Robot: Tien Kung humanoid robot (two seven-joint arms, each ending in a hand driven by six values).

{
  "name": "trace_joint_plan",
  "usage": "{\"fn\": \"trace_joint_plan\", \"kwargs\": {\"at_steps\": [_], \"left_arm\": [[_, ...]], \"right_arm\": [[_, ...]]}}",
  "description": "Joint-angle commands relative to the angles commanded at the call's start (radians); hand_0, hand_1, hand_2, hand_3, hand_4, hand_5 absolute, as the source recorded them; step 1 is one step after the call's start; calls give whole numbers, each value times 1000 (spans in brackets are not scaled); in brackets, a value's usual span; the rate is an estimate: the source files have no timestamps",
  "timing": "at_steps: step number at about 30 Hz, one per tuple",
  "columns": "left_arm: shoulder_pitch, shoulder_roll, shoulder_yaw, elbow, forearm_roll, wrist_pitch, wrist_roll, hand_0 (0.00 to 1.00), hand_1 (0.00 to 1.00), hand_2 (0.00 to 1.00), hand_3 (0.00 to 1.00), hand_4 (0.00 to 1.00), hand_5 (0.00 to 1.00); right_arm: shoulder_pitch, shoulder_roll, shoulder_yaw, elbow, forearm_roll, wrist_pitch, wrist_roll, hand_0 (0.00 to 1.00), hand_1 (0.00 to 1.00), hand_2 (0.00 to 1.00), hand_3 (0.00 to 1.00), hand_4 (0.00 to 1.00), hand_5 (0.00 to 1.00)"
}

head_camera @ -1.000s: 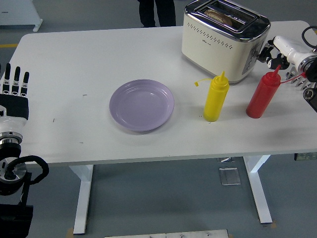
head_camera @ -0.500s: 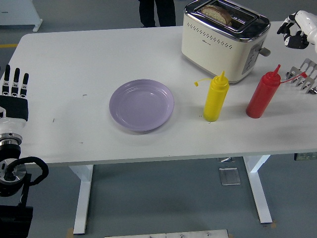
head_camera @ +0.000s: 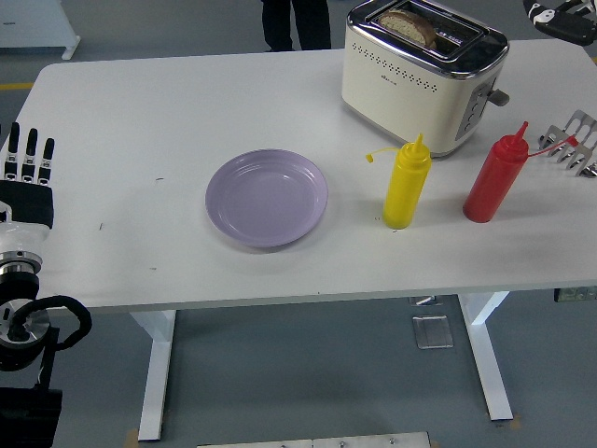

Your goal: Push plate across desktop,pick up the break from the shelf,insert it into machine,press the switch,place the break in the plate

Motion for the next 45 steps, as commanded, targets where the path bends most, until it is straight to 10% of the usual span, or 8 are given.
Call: {"fn": "trace_joint_plan", "kwargs": {"at_steps": [14,33,45], "left_arm": [[-10,0,1,0,1,1,1,849,847,848,790,560,998],[-17,0,-2,2,3,1,2,846,847,847,788,560,998],[-20,0,-1,2,3,0,1,846,846,847,788,559,998]], "right_arm": [[167,86,-180,-104,-55,36,12,897,867,946,967,797,507],[414,267,-358,-376,-171,171,-110,701,699,706,818,795,475],[505,360,-465,-564,-195,168,-140,608,634,633,761,776,470]]}}
